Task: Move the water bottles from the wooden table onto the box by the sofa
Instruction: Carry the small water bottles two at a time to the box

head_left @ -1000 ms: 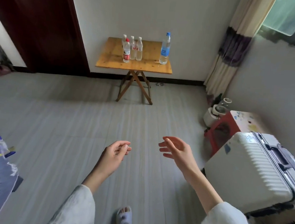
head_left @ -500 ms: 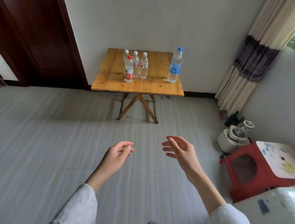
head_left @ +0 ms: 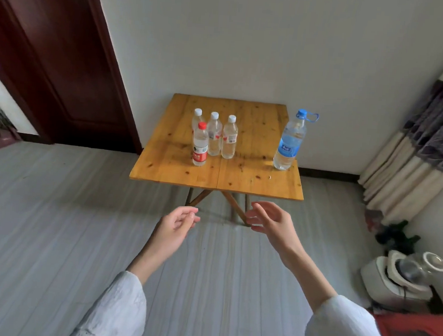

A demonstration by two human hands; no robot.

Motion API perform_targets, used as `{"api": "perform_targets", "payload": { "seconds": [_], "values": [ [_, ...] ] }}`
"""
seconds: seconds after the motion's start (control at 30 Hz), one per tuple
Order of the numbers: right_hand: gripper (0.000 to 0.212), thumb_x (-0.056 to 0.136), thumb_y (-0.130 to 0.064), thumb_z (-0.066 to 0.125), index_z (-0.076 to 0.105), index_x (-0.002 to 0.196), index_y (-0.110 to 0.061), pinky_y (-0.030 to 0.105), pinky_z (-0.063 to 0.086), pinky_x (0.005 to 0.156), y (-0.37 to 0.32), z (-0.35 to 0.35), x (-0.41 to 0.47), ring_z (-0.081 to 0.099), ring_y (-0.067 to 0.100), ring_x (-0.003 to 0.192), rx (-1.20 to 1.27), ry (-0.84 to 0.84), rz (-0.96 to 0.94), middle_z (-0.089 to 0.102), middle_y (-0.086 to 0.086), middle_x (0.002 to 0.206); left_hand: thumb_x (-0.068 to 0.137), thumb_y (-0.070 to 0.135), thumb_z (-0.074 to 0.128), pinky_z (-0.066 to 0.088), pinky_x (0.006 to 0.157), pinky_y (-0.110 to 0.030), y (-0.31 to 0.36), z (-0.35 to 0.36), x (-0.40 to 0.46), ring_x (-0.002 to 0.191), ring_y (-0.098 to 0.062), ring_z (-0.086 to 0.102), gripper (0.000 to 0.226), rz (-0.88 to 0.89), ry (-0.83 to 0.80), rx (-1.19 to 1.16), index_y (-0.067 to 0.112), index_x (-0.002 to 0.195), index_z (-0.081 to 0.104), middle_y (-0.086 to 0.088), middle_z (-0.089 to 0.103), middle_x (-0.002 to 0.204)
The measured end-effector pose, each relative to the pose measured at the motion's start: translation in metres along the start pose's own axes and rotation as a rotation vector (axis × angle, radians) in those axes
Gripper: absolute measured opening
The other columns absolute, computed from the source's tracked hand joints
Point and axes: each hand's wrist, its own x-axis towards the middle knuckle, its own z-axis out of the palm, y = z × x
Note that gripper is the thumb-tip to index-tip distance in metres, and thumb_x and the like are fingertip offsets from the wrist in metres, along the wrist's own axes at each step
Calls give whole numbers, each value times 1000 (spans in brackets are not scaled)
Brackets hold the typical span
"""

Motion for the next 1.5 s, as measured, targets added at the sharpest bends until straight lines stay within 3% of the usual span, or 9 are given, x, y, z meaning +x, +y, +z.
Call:
{"api": "perform_targets", "payload": {
  "seconds": [0.3,0.47,0.73,0.8,0.97,1.13,1.3,1.43,1.5],
  "values": [
    [15,91,-24,50,58,101,-17,32,54,79,-6,18,154,66,18,83,-34,-39,50,69,4,89,93,22,44,45,97,-36,-22,-12,158,105,-13,58,20,-60,50,14,21,109,55,5,63,102],
    [25,91,-26,49,58,109,-11,33,54,78,1,37,259,66,18,85,-96,18,83,69,6,92,90,27,50,38,83,-15,-44,-20,272,110,-11,50,32,-8,98,51,18,121,49,2,55,120],
    [35,90,-27,51,53,118,-6,45,54,85,6,74,398,64,25,93,-233,126,185,66,12,104,86,22,57,30,97,-23,-48,-37,420,117,-5,35,49,77,55,227,17,131,39,12,38,122],
    [39,89,-28,52,49,123,-8,49,51,89,7,79,427,62,26,99,-271,172,193,64,13,112,86,19,58,29,96,-20,-50,-37,443,116,-4,36,47,95,20,244,18,130,41,11,42,122],
    [55,87,-25,56,35,134,-7,41,44,94,9,90,487,52,26,113,-428,273,128,53,15,126,85,20,59,28,91,-4,-57,-32,478,117,-2,39,42,104,-62,217,25,125,46,13,47,122],
    [54,86,-29,58,39,133,-10,35,39,93,20,98,521,47,29,117,-566,264,103,49,14,128,85,23,58,30,91,-6,-63,-33,497,115,-2,44,34,73,-151,187,27,118,48,13,51,120],
    [41,88,-31,54,48,122,-10,32,37,83,28,102,524,48,28,111,-601,330,51,55,11,119,80,50,42,25,85,7,-64,-28,505,103,26,37,37,91,-254,189,36,113,39,27,44,111],
    [39,89,-32,51,47,120,-10,31,37,75,32,95,506,53,26,104,-597,386,60,56,9,116,90,21,46,28,86,2,-68,-23,505,109,3,42,32,93,-251,215,24,122,43,11,46,120],
    [40,90,-33,50,47,121,-8,33,39,73,33,86,490,56,30,100,-629,424,68,56,11,114,91,19,47,31,94,-12,-66,-20,507,116,-8,42,34,92,-256,217,16,125,44,6,48,123]
  ]
}}
